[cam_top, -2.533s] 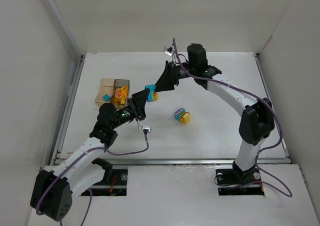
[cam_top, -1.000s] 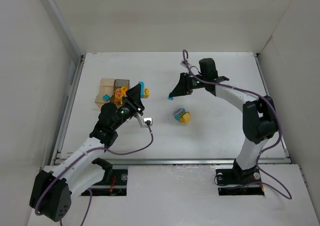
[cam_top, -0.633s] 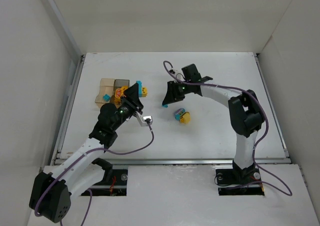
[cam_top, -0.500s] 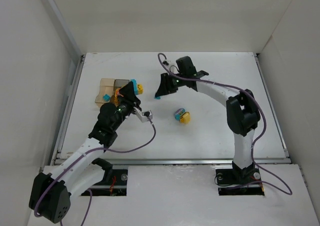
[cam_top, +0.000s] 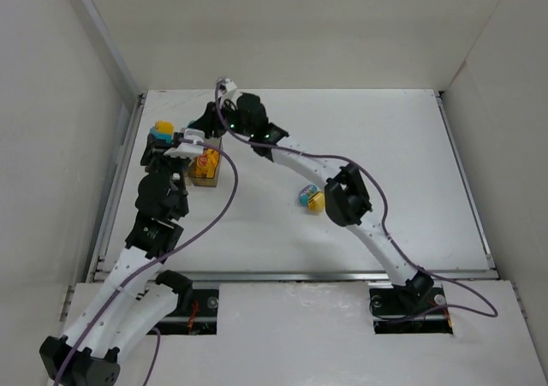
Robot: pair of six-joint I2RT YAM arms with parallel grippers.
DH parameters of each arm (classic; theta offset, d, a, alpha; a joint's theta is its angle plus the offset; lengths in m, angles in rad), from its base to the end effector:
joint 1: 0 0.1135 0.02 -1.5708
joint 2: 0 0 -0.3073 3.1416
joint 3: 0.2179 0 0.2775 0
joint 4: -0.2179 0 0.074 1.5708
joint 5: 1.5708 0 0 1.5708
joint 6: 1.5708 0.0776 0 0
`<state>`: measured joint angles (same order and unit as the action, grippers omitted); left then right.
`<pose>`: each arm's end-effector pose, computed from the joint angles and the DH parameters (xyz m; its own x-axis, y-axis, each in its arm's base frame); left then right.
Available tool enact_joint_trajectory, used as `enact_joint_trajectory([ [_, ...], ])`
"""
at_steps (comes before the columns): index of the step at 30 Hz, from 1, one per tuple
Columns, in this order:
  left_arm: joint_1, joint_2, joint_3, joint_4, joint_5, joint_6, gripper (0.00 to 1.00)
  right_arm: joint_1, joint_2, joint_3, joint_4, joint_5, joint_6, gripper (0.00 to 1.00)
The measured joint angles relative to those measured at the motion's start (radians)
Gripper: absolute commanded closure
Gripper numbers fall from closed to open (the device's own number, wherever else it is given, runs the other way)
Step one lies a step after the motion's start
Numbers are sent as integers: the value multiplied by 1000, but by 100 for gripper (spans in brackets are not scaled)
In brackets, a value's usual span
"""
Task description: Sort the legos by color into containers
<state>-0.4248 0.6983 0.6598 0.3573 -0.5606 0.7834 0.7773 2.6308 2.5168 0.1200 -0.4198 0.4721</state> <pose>0.1904 -0.0409 0.4044 0.1240 0.5999 -0.7904 -0.2802 0.7853 0.5521 0.4832 0.5198 0.2934 -0.4196 0.1698 -0.8917 -0.8311 0.3232 0.4526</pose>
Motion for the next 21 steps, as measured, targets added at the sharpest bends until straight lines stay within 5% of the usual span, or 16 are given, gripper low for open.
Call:
enact_joint_trajectory([
  [13, -86, -42, 12, 0, -77, -62, 100, 160, 125, -51, 162, 244, 48, 100],
  [15, -85, -55, 3, 4, -79, -62, 100, 153, 125, -51, 168, 261, 45, 88],
  [21, -86, -72, -8, 1, -79, -65, 100, 131, 125, -57, 169, 285, 39, 26],
])
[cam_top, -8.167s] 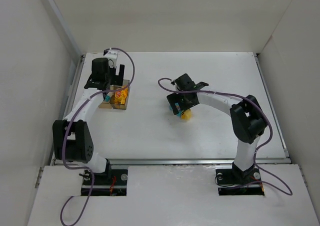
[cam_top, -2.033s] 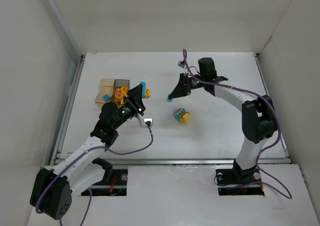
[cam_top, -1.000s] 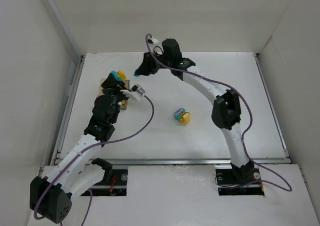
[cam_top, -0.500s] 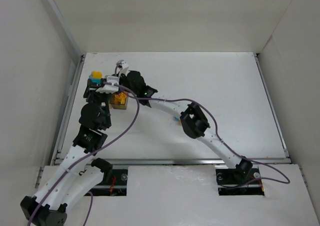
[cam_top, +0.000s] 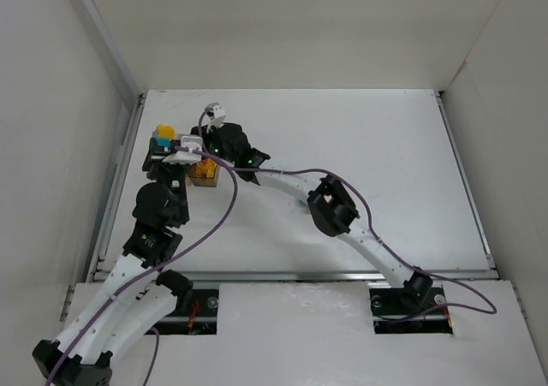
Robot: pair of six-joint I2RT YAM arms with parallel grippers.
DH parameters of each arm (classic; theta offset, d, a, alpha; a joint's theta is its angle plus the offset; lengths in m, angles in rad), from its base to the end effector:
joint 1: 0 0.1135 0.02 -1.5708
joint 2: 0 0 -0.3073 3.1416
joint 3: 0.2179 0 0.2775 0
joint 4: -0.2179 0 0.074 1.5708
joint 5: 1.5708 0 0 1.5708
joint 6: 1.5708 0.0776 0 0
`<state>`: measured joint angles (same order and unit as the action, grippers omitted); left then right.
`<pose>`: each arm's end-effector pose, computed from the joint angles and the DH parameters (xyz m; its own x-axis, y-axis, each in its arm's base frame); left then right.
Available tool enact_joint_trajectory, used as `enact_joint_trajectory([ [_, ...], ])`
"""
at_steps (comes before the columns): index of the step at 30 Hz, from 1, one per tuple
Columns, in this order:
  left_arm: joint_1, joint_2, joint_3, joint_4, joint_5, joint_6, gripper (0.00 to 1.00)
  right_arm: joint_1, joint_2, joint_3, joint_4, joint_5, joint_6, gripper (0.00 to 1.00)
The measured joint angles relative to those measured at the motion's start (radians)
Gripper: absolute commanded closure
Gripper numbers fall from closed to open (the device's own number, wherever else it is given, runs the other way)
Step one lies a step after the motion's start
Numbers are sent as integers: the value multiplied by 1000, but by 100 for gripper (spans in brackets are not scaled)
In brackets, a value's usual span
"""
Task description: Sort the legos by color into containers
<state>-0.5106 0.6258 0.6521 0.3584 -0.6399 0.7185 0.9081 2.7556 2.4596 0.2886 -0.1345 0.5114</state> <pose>0.1679 -0.0409 0.4117 0.1867 0.5007 -0.8453 -0.2839 0.8512 0.4415 0.4423 0.5837 0.2064 -0.4267 0.2416 -0.8716 -0.7510 0.4424 0.4902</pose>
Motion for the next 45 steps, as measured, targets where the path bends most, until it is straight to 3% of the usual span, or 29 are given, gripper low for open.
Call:
enact_joint_trajectory([
  [7, 0, 0, -2, -8, 8, -10, 100, -3, 0, -3, -3, -8, -18, 2],
  [11, -7, 0, -3, -18, 18, -14, 100, -4, -16, -28, -4, -35, -39, 0],
  [16, -32, -9, -25, -19, 72, 53, 100, -58, -223, -283, -30, -187, -54, 0],
  [20, -52, -50, -126, 34, 178, 244, 100, -198, -546, -555, -113, -304, -144, 0],
  [24, -53, -64, -267, 126, 290, 549, 100, -357, -838, -675, -219, -359, -287, 0],
  [28, -53, -12, -373, 208, 393, 814, 100, -412, -986, -750, -237, -553, -314, 0],
  [32, -55, 53, -405, 332, 465, 975, 100, -375, -973, -809, -266, -741, -313, 0],
  [37, -56, 117, -424, 524, 560, 1136, 100, -333, -882, -852, -346, -861, -293, 0],
  [45, -64, 111, -467, 602, 689, 1246, 100, -280, -809, -794, -375, -980, -253, 0],
])
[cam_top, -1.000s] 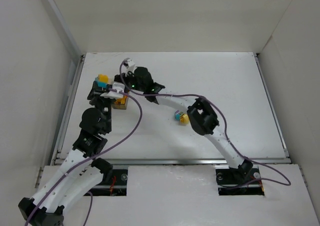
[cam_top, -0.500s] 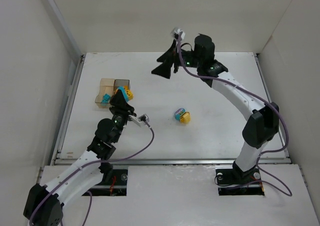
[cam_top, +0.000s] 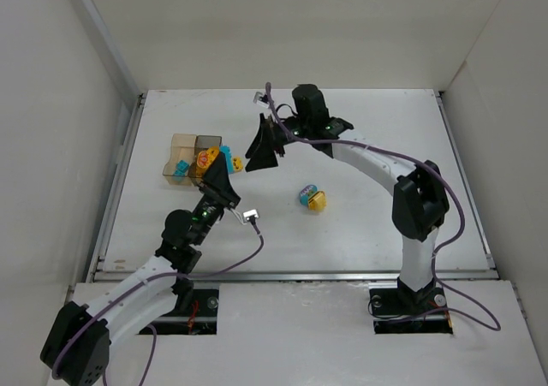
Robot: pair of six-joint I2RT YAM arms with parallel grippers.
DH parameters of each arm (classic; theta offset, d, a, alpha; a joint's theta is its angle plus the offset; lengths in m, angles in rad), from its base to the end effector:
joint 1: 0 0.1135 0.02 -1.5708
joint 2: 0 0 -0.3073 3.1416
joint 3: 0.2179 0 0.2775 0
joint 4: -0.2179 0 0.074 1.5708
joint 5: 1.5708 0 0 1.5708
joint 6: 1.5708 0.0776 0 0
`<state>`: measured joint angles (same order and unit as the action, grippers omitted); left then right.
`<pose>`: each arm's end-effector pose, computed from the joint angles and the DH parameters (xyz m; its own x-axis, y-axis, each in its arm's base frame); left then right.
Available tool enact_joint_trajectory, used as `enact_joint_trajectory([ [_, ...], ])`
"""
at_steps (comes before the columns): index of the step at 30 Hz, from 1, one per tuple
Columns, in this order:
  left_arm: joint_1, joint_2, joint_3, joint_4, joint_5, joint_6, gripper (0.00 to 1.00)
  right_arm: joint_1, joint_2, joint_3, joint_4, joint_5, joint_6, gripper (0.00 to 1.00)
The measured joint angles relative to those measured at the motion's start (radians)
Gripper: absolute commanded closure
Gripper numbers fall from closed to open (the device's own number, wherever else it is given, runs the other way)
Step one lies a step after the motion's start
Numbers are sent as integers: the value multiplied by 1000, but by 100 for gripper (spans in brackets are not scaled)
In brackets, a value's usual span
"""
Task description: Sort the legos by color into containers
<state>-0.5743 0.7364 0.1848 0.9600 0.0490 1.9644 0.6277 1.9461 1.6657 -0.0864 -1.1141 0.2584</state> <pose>0.1604 -0.1083 0.2892 0.4081 0.8346 0.3700 -0.5305 -0.1130 0.8401 0.3724 0.3563 0.3433 -0.5201 -0.2381 -0.8202 -0.8318 -0.0768 0.5497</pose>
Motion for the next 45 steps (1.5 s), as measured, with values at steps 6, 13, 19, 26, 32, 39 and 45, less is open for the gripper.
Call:
enact_joint_trajectory([
  [6, -1, -31, -9, -16, 42, 18, 100, 16, 5, 63, 2, -67, 30, 0],
  [13, -1, -31, -12, -33, 63, 22, 100, 41, 72, 120, 8, -103, 85, 13],
  [19, -2, -27, -15, -71, 50, 25, 100, 56, 100, 140, 5, -138, 119, 49],
  [26, -8, -26, -14, -72, 43, 42, 100, 61, 100, 153, -1, -157, 141, 100],
  [32, -20, -19, 13, -159, -22, -4, 100, 46, 100, 117, 8, -137, 143, 100],
  [39, -16, 43, 106, -296, -238, -181, 100, -43, 99, 6, 2, -91, 124, 100],
  [45, 18, 153, 233, -454, -366, -414, 100, -111, 99, 1, 3, -14, 126, 100],
])
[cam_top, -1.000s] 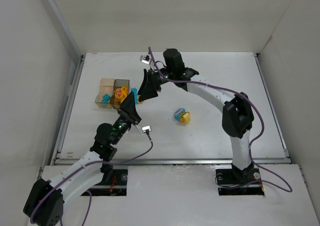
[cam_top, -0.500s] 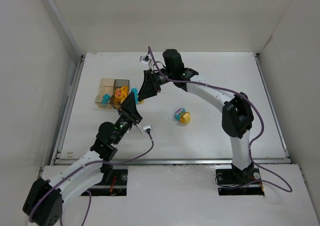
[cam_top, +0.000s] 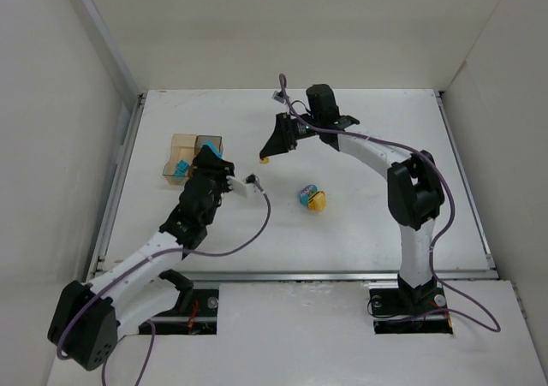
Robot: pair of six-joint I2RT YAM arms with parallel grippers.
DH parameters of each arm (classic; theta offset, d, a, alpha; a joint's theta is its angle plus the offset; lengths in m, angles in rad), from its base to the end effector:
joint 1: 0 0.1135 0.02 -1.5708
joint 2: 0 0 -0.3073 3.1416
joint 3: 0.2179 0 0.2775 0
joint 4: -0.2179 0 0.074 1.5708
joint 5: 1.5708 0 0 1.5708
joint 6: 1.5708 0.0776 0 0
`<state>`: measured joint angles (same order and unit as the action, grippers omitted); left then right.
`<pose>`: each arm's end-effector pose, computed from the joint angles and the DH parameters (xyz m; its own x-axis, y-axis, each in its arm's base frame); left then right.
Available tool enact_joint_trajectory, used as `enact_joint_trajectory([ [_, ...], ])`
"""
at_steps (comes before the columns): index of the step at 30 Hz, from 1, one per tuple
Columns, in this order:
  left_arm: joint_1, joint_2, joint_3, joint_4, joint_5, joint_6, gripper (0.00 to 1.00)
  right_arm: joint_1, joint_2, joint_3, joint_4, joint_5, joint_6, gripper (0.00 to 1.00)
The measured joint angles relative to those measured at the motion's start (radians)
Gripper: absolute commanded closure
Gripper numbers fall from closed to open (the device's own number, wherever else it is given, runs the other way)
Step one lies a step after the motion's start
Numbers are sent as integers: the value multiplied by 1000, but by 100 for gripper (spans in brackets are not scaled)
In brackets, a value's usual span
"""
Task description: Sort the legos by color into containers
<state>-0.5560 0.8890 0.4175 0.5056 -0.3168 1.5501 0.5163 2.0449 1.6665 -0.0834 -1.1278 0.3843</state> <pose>0.2188 -0.1075 0.2875 0.2376 0.9708 -0.0313 -0.0241 0.0381 0.9990 0.4265 0.3227 0.2948 -0.7023 -0.2138 -0.6790 -0.7030 0.0579 0.7088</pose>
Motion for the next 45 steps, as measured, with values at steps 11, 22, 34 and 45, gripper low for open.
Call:
enact_joint_trajectory([
  [11, 185, 410, 468, -435, -1, -624, 100, -26, 2, 0, 0, 121, 22, 100],
  [22, 579, 622, 797, -658, 319, -1113, 100, -140, 93, 47, -3, 243, 81, 100],
  [34, 686, 705, 702, -619, 509, -1248, 77, 34, 242, 353, -2, 406, 53, 100],
  [45, 689, 735, 645, -566, 485, -1317, 0, 187, 562, 660, 24, 514, 42, 100],
])
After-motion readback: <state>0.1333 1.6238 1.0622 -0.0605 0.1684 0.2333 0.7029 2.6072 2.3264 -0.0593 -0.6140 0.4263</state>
